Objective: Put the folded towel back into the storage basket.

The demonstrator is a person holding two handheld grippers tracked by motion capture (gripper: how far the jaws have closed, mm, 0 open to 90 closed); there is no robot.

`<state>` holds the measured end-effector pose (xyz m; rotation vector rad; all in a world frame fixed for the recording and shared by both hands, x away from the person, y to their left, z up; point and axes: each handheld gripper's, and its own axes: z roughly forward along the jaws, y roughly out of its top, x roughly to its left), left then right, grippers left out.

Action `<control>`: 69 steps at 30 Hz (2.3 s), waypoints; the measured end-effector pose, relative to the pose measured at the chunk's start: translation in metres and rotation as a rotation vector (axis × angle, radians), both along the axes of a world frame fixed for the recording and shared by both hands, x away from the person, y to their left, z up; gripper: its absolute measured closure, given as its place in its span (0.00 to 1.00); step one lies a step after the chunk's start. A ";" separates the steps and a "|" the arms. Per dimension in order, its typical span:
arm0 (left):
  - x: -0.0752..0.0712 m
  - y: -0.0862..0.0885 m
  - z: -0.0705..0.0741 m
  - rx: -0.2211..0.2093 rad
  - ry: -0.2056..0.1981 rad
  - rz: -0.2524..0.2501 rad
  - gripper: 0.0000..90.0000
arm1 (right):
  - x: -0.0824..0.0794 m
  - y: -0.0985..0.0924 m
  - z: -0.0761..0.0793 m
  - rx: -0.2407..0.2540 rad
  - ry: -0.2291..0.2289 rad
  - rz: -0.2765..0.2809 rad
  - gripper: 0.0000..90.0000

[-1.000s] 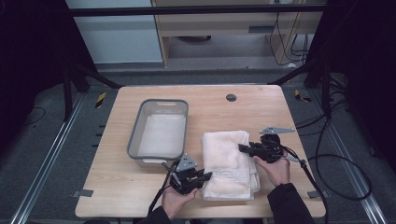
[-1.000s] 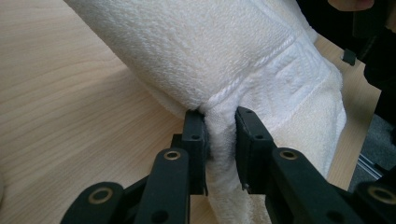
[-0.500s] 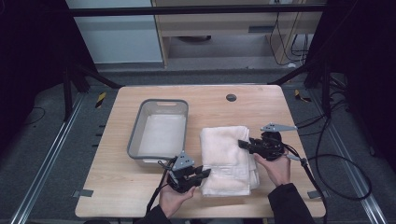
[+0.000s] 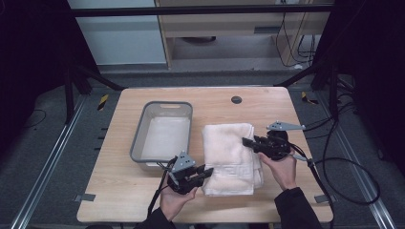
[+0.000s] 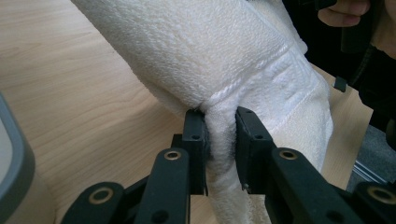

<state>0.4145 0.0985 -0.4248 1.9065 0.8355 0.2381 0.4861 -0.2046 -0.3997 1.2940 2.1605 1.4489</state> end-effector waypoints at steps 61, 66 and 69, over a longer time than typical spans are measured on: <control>0.026 0.063 0.068 -0.144 -0.113 0.107 0.84 | 0.028 0.061 0.085 0.022 -0.168 -0.008 0.75; 0.026 0.072 0.072 -0.159 -0.118 0.120 0.84 | 0.029 0.070 0.092 0.018 -0.182 -0.002 0.75; 0.026 0.077 0.074 -0.163 -0.121 0.129 0.84 | 0.030 0.075 0.096 0.021 -0.186 0.003 0.75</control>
